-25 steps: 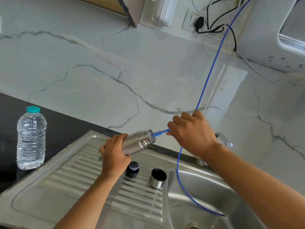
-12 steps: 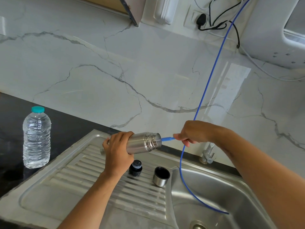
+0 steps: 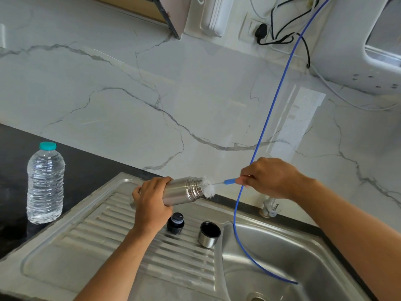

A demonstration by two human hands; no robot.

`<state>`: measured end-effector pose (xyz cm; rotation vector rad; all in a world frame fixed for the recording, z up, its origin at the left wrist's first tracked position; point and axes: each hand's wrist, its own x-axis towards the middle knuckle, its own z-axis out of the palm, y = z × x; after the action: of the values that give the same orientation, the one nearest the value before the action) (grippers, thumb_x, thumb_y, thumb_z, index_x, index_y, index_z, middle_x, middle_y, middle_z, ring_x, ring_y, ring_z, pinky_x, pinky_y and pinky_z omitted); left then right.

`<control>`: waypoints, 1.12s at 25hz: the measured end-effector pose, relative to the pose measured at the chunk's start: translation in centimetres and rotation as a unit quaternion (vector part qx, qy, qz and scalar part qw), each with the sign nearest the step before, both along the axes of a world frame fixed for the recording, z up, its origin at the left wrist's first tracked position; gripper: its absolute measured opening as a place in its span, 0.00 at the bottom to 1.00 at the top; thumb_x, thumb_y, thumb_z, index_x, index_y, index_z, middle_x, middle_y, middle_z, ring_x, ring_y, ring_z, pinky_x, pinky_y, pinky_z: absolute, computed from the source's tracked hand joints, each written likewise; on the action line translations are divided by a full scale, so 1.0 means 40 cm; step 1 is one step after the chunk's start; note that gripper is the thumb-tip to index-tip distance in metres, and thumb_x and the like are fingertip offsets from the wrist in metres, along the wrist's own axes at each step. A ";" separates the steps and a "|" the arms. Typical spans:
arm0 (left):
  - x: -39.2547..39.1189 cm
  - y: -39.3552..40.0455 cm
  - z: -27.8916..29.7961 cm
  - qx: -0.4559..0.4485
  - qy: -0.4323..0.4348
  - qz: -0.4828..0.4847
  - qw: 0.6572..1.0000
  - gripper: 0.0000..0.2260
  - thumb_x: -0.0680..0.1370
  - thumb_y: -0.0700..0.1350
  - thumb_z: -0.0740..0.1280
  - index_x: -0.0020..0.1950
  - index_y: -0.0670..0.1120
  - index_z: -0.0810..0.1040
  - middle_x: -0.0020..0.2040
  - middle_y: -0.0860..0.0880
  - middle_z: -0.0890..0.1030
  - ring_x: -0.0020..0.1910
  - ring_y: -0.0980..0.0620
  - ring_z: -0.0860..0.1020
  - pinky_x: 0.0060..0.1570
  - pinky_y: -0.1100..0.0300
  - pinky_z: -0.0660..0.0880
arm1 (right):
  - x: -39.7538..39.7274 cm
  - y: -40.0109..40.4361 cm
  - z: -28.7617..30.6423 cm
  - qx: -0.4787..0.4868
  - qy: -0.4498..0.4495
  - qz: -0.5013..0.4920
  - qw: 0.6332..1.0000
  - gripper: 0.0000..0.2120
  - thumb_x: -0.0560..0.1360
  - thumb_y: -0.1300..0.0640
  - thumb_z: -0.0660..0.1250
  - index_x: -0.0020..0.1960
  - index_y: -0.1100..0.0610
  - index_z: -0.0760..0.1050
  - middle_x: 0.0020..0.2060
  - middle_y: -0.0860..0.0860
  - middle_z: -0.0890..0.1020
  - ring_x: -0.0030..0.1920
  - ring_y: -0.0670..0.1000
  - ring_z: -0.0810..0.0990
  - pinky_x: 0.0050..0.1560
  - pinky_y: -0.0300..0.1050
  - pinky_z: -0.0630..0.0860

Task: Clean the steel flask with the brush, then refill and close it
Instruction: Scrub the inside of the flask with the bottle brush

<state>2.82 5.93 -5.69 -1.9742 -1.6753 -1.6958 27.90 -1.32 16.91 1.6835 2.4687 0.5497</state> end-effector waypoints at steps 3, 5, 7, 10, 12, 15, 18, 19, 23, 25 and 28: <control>0.018 -0.010 0.001 0.021 0.030 0.000 0.999 0.34 0.57 0.33 0.76 0.62 0.51 0.79 0.55 0.53 0.80 0.56 0.47 0.79 0.57 0.42 0.70 | -0.027 0.023 -0.026 -0.135 0.091 -0.065 0.985 0.23 0.83 0.39 0.58 0.42 0.50 0.82 0.43 0.48 0.81 0.45 0.49 0.79 0.52 0.47 0.73; 0.018 -0.012 0.007 0.032 0.044 0.007 0.999 0.34 0.57 0.33 0.76 0.61 0.50 0.79 0.55 0.53 0.80 0.56 0.46 0.79 0.58 0.41 0.70 | -0.060 0.034 -0.058 -0.147 0.094 -0.078 0.982 0.25 0.83 0.38 0.57 0.41 0.52 0.84 0.42 0.49 0.81 0.41 0.50 0.79 0.52 0.49 0.75; 0.012 -0.008 0.011 0.015 0.037 0.022 0.999 0.34 0.58 0.32 0.76 0.62 0.50 0.79 0.55 0.52 0.81 0.56 0.46 0.79 0.57 0.42 0.70 | -0.067 0.036 -0.081 0.008 0.007 -0.052 0.999 0.26 0.83 0.36 0.55 0.42 0.52 0.81 0.40 0.49 0.80 0.41 0.52 0.80 0.47 0.50 0.76; 0.009 -0.001 0.012 -0.022 -0.020 0.024 0.999 0.33 0.59 0.32 0.76 0.63 0.50 0.78 0.55 0.53 0.80 0.56 0.47 0.78 0.56 0.45 0.68 | -0.064 0.014 -0.138 0.349 -0.122 0.099 0.924 0.22 0.82 0.40 0.62 0.37 0.54 0.74 0.29 0.49 0.75 0.29 0.54 0.73 0.37 0.48 0.68; 0.011 -0.001 0.008 -0.023 -0.020 0.013 0.999 0.34 0.59 0.32 0.75 0.63 0.51 0.78 0.55 0.54 0.80 0.56 0.48 0.77 0.56 0.47 0.68 | -0.075 0.001 -0.141 0.338 -0.142 0.119 0.923 0.22 0.82 0.41 0.62 0.36 0.54 0.73 0.27 0.49 0.74 0.26 0.54 0.69 0.35 0.46 0.67; 0.007 -0.003 0.000 0.003 0.016 0.003 1.000 0.34 0.58 0.32 0.76 0.62 0.51 0.78 0.55 0.54 0.80 0.56 0.47 0.78 0.56 0.46 0.68 | -0.051 0.007 -0.059 0.102 -0.090 -0.020 0.990 0.28 0.83 0.33 0.49 0.40 0.53 0.72 0.35 0.50 0.79 0.35 0.53 0.74 0.39 0.47 0.71; 0.009 -0.007 0.006 0.016 0.033 0.008 0.999 0.34 0.57 0.33 0.76 0.62 0.51 0.78 0.55 0.54 0.80 0.55 0.47 0.78 0.57 0.43 0.69 | -0.025 0.045 -0.016 -0.067 0.051 -0.097 0.992 0.31 0.80 0.30 0.53 0.35 0.56 0.66 0.31 0.50 0.71 0.34 0.51 0.71 0.41 0.47 0.69; 0.010 -0.008 0.008 0.020 0.034 0.009 0.999 0.34 0.57 0.33 0.77 0.62 0.51 0.79 0.55 0.53 0.80 0.56 0.47 0.78 0.57 0.43 0.70 | -0.031 0.058 -0.024 -0.085 0.073 -0.101 0.989 0.31 0.80 0.31 0.54 0.34 0.56 0.64 0.29 0.50 0.69 0.33 0.51 0.69 0.42 0.47 0.68; 0.017 -0.011 0.005 0.027 0.030 0.006 0.999 0.33 0.58 0.33 0.76 0.62 0.50 0.79 0.56 0.53 0.80 0.57 0.47 0.78 0.58 0.45 0.68 | -0.096 0.053 -0.043 -0.073 0.080 -0.122 0.987 0.31 0.80 0.31 0.56 0.33 0.55 0.70 0.28 0.48 0.72 0.33 0.50 0.72 0.43 0.46 0.70; 0.018 -0.006 0.003 0.002 0.010 0.004 1.000 0.33 0.59 0.33 0.76 0.63 0.50 0.78 0.56 0.54 0.80 0.57 0.48 0.77 0.57 0.47 0.67 | -0.109 0.020 -0.050 0.092 -0.028 -0.067 0.993 0.28 0.81 0.32 0.54 0.41 0.54 0.75 0.36 0.48 0.78 0.39 0.52 0.79 0.41 0.47 0.72; 0.018 -0.004 0.004 -0.026 -0.028 -0.004 0.999 0.33 0.59 0.33 0.75 0.62 0.52 0.78 0.55 0.55 0.79 0.56 0.49 0.76 0.56 0.48 0.66 | -0.101 -0.017 -0.109 0.301 -0.154 0.138 0.931 0.20 0.78 0.38 0.67 0.41 0.54 0.79 0.34 0.49 0.79 0.33 0.54 0.78 0.33 0.47 0.69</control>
<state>3.53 5.78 -5.54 -1.9761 -1.7496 -1.7446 23.86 -2.01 12.54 1.2438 2.4456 1.6048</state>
